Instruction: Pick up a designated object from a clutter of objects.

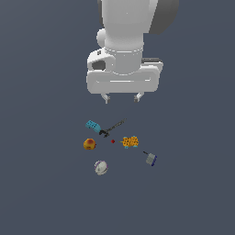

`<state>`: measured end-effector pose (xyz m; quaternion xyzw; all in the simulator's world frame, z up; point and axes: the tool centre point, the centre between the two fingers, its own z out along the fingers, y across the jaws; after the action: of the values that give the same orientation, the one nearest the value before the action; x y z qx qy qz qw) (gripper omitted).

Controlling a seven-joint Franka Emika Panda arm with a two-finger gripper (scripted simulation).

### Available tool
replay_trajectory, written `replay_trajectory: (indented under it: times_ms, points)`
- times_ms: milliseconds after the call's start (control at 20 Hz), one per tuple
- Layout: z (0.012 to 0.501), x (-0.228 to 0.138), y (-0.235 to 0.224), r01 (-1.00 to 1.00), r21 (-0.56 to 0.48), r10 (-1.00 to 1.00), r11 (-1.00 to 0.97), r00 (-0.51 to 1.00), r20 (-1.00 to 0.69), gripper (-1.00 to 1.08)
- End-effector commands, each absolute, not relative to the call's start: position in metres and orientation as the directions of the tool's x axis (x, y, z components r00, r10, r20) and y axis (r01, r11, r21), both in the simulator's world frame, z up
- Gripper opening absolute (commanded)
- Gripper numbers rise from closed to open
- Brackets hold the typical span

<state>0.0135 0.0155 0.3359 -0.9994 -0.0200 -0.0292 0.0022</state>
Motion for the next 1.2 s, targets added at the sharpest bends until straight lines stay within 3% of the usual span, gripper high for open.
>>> replay_trajectory:
  times_ms: [0, 550, 1150]
  points:
    - [0.336, 0.013, 0.015, 0.04, -0.003, 0.04, -0.999, 0.997, 0.059, 1.0]
    - [0.344, 0.012, 0.007, -0.009, -0.029, -0.01, -1.0, 0.999, 0.054, 1.0]
    - [0.323, 0.013, -0.004, 0.064, -0.025, 0.063, -0.998, 0.997, 0.053, 1.0]
